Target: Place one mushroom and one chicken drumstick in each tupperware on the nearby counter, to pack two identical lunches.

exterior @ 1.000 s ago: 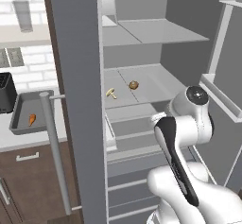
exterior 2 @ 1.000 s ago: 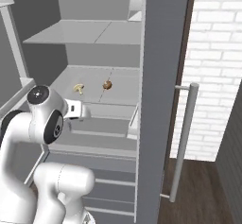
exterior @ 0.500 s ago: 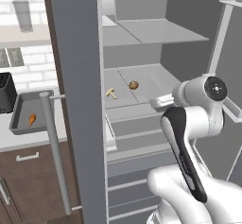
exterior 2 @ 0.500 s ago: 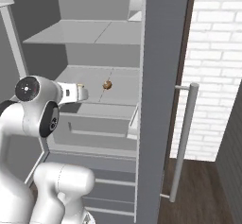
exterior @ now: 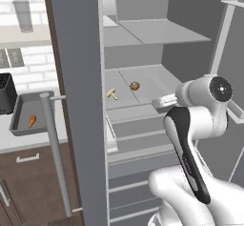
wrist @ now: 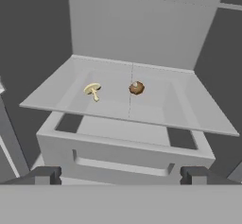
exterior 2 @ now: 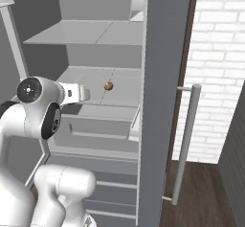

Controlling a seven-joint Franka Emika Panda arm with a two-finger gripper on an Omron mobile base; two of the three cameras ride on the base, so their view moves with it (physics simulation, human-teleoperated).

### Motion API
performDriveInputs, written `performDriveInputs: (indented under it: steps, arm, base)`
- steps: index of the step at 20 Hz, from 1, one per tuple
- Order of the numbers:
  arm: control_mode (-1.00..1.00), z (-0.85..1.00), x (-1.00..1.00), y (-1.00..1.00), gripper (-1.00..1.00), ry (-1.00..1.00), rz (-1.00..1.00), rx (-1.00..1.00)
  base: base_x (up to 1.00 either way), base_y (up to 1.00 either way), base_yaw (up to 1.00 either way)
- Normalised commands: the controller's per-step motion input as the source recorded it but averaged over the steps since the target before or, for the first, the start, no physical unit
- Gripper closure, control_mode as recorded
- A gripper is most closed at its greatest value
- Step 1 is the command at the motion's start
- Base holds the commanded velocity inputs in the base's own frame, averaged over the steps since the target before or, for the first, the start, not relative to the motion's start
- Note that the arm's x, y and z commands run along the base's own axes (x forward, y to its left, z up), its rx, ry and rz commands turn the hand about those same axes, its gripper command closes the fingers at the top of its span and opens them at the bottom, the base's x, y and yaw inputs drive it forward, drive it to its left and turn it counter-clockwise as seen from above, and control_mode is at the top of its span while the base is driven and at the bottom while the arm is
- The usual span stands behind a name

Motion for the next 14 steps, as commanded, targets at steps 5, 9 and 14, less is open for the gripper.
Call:
performDriveInputs:
  steps: [5, 9, 14]
  arm:
    - [-1.00, 0.00, 0.00, 0.00, -1.00, 0.00, 0.00, 0.00]
    - [-1.00, 0.00, 0.00, 0.00, -1.00, 0.00, 0.00, 0.00]
    - [-1.00, 0.00, 0.11, 0.00, -1.00, 0.00, 0.00, 0.00]
  base:
    - [0.00, 0.00, 0.00]
    - [0.00, 0.00, 0.00]
    - [0.00, 0.00, 0.00]
